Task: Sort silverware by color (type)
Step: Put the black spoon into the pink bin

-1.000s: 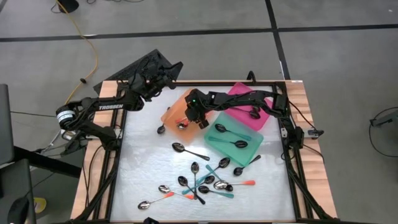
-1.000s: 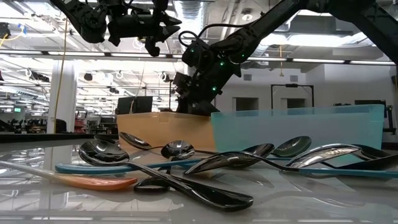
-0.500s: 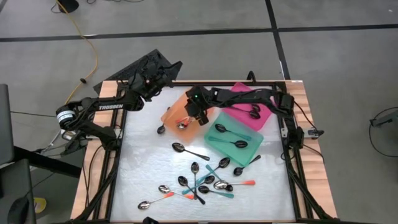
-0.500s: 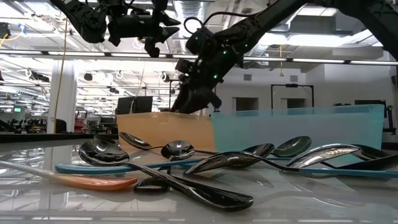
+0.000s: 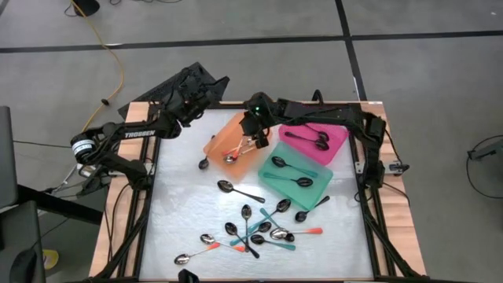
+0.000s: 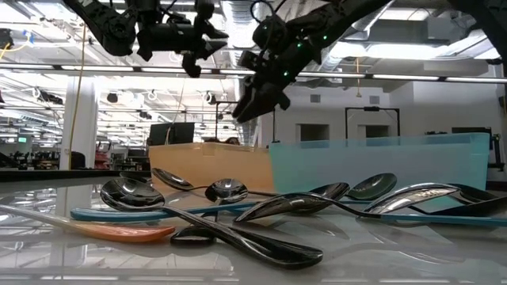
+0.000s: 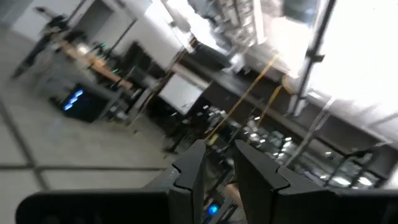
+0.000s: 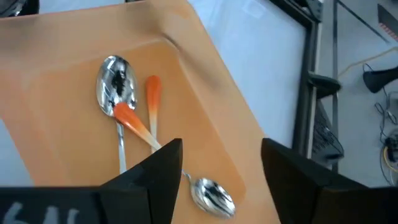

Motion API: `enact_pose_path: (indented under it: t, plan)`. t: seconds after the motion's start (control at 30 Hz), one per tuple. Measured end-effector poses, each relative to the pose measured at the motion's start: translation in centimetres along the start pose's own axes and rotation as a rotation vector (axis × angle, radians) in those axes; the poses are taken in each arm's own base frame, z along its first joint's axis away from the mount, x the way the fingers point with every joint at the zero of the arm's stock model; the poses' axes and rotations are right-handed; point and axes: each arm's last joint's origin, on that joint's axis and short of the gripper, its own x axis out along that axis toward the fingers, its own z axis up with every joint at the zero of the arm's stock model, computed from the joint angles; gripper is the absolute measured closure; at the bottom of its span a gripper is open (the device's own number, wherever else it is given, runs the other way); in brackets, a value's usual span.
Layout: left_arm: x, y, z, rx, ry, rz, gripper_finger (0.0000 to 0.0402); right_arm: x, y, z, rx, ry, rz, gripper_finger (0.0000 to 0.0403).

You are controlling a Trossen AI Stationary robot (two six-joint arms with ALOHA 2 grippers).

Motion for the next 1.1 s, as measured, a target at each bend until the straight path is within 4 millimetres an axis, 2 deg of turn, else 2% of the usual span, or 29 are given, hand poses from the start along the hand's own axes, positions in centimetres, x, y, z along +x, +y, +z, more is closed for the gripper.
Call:
enact_pose_path:
  t: [0.3, 0.47, 0.63, 0.73, 0.9, 1.1]
  plan:
    - [-0.1, 1.6, -0.7, -0.018, 0.101, 0.123, 0.0334, -4.3, -1.9, 0.2, 0.046, -0.006, -0.085, 0.0171]
    - [-0.1, 1.6, -0.7, -0.003, 0.102, 0.119, 0.0334, -5.4, -2.5, 0.3, 0.090, -0.021, -0.111, 0.0171]
    - [-0.1, 1.5, -0.7, 0.002, 0.118, 0.103, 0.0334, -5.4, -2.5, 0.2, 0.121, -0.023, -0.111, 0.0171]
    - [-0.1, 1.5, -0.7, 0.000, 0.129, 0.086, 0.0334, -6.4, -2.7, 0.3, 0.131, -0.040, -0.102, 0.0171]
    - [0.0, 1.2, -0.7, -0.004, 0.140, 0.036, 0.0334, -10.1, -3.9, 0.7, 0.173, -0.155, -0.116, 0.0171]
    - [0.0, 1.2, -0.6, -0.005, 0.137, 0.027, 0.0334, -14.3, -5.3, 0.2, 0.212, -0.208, -0.186, 0.0171]
